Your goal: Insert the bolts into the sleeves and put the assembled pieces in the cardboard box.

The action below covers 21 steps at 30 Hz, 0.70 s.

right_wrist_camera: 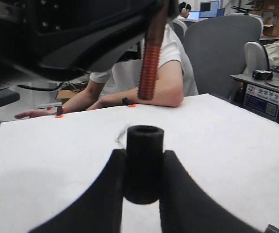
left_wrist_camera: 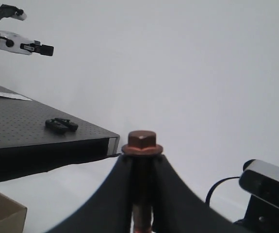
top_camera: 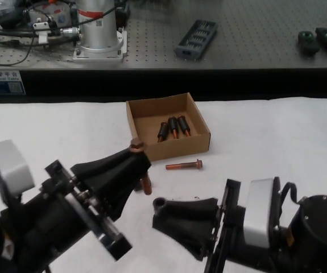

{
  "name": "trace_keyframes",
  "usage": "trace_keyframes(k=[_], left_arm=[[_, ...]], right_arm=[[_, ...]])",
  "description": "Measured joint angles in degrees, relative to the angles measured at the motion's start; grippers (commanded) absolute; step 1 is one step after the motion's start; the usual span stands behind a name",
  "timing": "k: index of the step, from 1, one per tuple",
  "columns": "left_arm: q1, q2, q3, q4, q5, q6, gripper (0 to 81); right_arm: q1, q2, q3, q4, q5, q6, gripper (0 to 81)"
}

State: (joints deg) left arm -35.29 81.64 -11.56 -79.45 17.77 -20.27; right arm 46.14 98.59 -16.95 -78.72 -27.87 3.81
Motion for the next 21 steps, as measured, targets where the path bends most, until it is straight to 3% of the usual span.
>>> trace_keyframes(k=[11,21], left_arm=[[3.2,5.7,-7.7,0.1,4.5,-1.2,0.6],[3.5,7.5,-7.8,-2.1,5.6,-3.5,0.6]], right_arm=[[-7.3,0.0,-4.8,4.4,-14.2,-0.2,5.7],[-7.3,0.0,-5.1,4.7,-15.6,-2.4,5.7]])
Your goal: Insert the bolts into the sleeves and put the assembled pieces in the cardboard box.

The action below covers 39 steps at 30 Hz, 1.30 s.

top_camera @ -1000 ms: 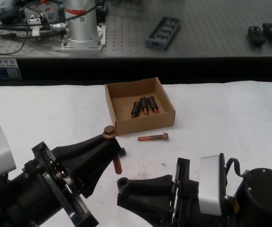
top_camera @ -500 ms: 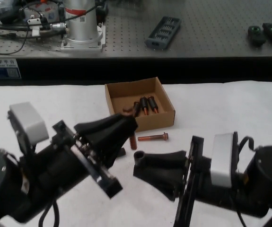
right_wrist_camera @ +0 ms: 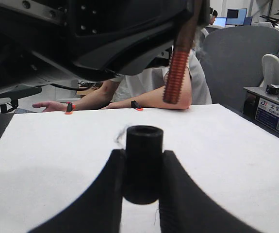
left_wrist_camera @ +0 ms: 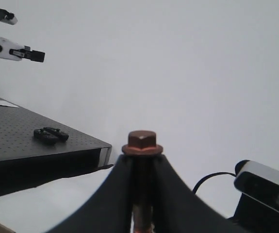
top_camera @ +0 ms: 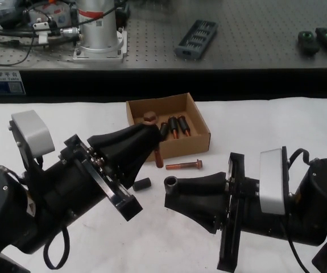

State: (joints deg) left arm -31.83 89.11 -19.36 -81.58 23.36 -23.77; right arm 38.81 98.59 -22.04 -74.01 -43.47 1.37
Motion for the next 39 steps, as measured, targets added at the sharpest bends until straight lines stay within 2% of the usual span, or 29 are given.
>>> trace_keyframes(k=[13,30,39], left_arm=[[0.0,0.3,0.0,0.0,2.1,-4.8,0.6],[-1.3,1.4,0.1,-0.3,2.5,-5.1,0.6],[-1.3,5.3,0.1,-5.9,2.5,-5.2,0.6]], right_arm=[[0.0,0.0,0.0,0.4,-0.5,-0.9,5.7],[-0.6,0.0,-0.1,1.1,1.7,-0.1,5.7],[-0.7,0.0,-0.1,1.7,1.7,0.8,5.7]])
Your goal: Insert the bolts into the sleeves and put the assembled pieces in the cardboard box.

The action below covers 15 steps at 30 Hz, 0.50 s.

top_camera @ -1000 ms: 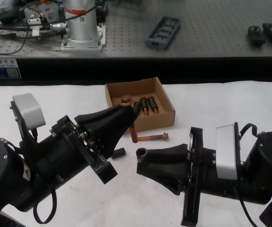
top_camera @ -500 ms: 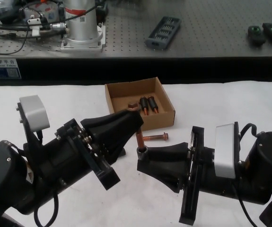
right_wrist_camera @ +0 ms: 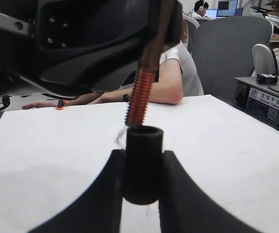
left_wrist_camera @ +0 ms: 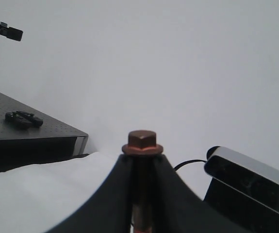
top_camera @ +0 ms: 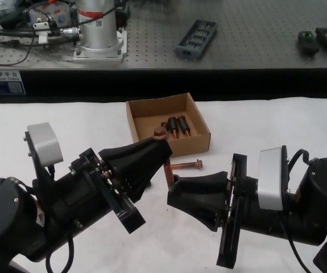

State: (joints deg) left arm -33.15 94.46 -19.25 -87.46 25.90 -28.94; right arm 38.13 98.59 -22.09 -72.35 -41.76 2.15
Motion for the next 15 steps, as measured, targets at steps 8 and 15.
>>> trace_keyframes(k=[8,15], left_arm=[[0.0,0.0,0.0,-0.1,0.0,0.0,0.6],[0.0,0.0,0.0,-0.1,1.0,0.0,0.6]], right_arm=[[-0.4,0.0,0.0,0.0,-0.3,2.9,5.7],[-0.4,0.0,0.0,0.0,-1.5,3.4,5.7]])
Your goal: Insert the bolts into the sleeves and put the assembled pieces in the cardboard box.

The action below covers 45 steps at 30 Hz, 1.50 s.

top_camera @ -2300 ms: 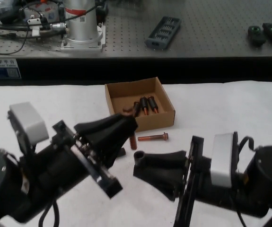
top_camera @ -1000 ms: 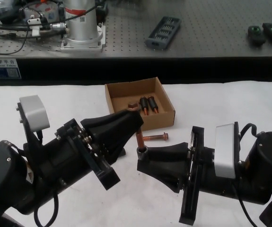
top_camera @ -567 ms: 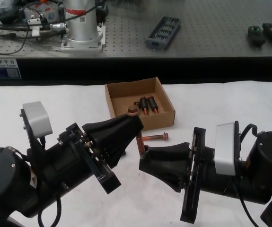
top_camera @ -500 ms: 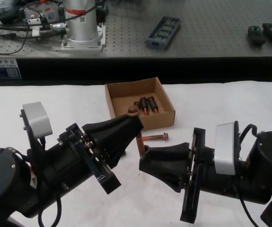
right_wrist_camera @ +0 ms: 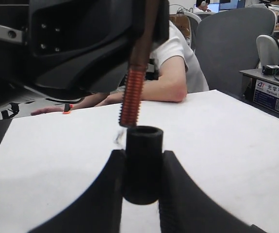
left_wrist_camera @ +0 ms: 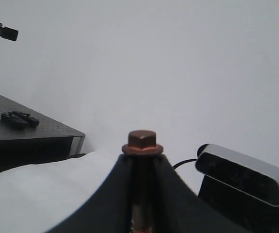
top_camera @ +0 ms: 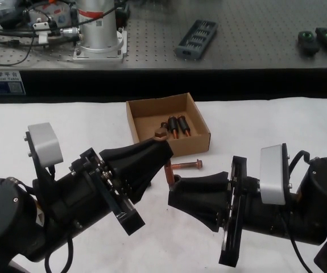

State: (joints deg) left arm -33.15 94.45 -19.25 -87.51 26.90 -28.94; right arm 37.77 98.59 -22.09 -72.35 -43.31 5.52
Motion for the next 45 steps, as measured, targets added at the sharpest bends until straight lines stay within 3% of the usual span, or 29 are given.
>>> trace_keyframes(k=[24,45], left_arm=[[0.0,0.0,-0.4,2.5,2.7,0.7,0.6],[0.0,0.0,-0.7,6.3,5.4,9.9,0.6]], right_arm=[[0.0,0.0,0.0,-0.2,-3.2,0.1,5.7],[-0.1,0.5,0.0,0.3,-2.0,0.1,5.7]])
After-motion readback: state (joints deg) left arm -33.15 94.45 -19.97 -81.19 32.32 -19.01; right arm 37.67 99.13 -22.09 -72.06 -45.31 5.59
